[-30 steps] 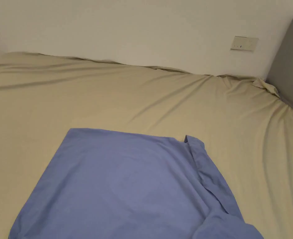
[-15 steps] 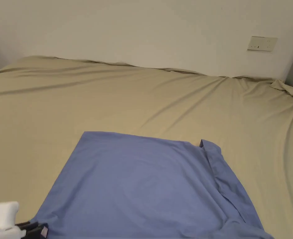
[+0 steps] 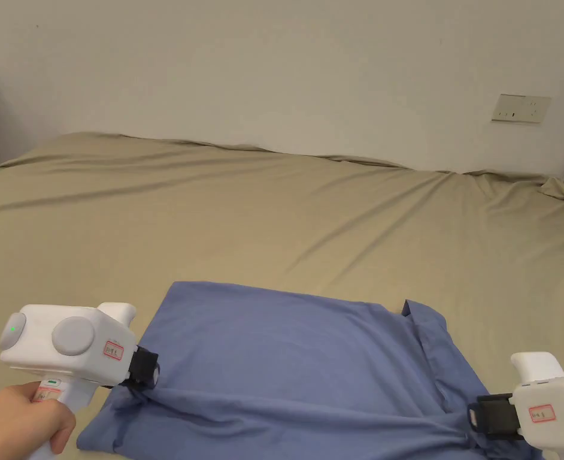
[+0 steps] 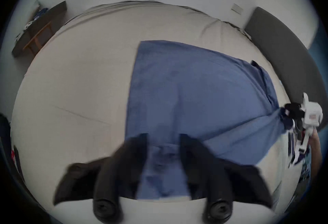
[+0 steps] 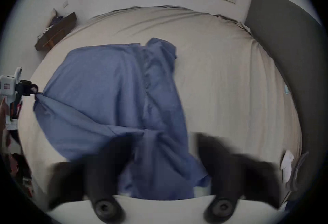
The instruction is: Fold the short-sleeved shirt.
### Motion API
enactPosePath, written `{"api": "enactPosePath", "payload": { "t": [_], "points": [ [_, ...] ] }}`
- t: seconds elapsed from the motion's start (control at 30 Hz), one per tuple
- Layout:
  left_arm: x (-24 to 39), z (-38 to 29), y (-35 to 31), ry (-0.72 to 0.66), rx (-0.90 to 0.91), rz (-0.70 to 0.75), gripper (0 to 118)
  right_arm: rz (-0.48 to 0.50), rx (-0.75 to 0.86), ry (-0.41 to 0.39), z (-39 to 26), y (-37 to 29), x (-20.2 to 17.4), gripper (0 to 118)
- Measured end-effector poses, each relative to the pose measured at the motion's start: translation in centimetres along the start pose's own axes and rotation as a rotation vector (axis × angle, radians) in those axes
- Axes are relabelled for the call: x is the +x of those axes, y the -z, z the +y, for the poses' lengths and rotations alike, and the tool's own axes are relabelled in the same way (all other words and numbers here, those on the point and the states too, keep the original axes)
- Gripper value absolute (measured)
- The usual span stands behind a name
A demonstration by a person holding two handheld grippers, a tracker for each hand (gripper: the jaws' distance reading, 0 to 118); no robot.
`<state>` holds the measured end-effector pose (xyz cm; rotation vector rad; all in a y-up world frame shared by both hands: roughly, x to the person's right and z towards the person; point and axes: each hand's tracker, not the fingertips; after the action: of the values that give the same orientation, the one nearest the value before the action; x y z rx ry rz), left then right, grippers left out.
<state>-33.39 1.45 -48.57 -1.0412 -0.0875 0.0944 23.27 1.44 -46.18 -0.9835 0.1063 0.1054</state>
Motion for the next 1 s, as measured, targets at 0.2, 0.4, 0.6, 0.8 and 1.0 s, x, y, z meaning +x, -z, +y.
{"api": "enactPosePath", "payload": {
  "t": [0.2, 0.4, 0.6, 0.8, 1.0],
  "points": [
    [-1.8, -1.9, -5.3, -0.054, 0.144, -0.031, 78, 0.108, 0.311, 0.14, -4.2, -6.5, -0.3, 103],
    [2.1, -13.1, -14.7, -0.017, 0.466, 0.043, 68, 0.152, 0.44, 0.201, -11.8, -13.8, -3.6, 19],
    [2.6, -20.1, -14.0, -0.143, 0.449, 0.042, 0, 0.091, 0.435, 0.179, -16.3, -15.3, -6.3, 4],
    [0.9, -16.9, -9.0, -0.162, 0.352, 0.021, 21, 0.102, 0.405, 0.2, -16.4, -14.6, -5.7, 4],
    [-0.8, -10.6, -3.4, -0.105, 0.237, -0.007, 89, 0.112, 0.373, 0.215, -15.6, -14.4, -4.6, 4]
  ]
}}
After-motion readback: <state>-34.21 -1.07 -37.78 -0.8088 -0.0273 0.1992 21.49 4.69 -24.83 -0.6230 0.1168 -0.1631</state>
